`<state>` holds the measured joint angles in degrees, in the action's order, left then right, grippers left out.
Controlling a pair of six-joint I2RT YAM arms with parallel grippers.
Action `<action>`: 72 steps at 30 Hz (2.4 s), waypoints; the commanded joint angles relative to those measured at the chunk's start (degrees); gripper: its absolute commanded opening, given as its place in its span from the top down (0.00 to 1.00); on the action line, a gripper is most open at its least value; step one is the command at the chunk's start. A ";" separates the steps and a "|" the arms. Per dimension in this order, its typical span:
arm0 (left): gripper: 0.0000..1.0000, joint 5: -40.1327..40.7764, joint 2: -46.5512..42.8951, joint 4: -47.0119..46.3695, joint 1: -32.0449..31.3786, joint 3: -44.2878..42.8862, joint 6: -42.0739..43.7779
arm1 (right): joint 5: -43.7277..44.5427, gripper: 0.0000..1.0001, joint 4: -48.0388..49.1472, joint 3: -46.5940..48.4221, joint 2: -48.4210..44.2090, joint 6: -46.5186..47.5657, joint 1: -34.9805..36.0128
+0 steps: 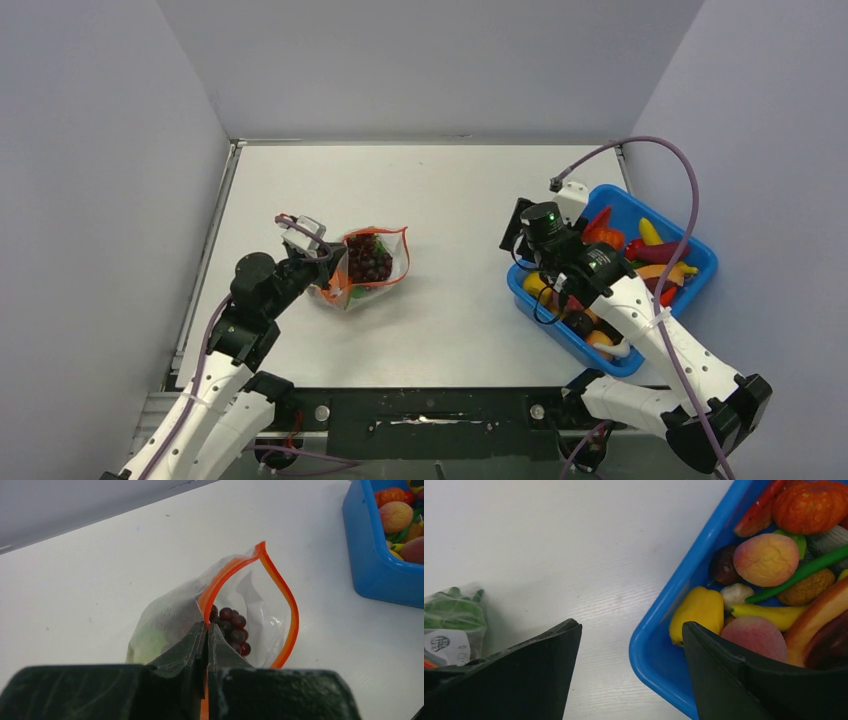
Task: Place the food in the zip-top bag and seal the zipper
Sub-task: Pick up the fake fruit from the bin.
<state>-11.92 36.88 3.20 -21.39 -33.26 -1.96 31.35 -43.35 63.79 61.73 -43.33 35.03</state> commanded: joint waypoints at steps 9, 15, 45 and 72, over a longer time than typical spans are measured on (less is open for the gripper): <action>1.00 -3.51 -2.56 -3.70 -0.21 2.31 -0.02 | 4.68 0.41 7.32 -11.05 -6.70 2.68 -11.30; 1.00 -6.88 -1.99 -5.23 -0.23 2.83 -1.24 | 5.43 0.39 15.32 -16.66 -5.81 7.11 -20.53; 1.00 -6.62 -2.33 -4.52 -0.23 2.98 -0.43 | -10.21 0.21 33.95 -25.70 7.33 6.74 -36.27; 1.00 -6.81 -1.63 -4.88 -0.17 3.00 -1.34 | -10.07 0.43 25.87 -22.73 -5.53 10.01 -35.52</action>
<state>-18.26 35.38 2.81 -21.43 -29.50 -2.70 21.12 -16.32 37.56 60.05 -34.30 -0.82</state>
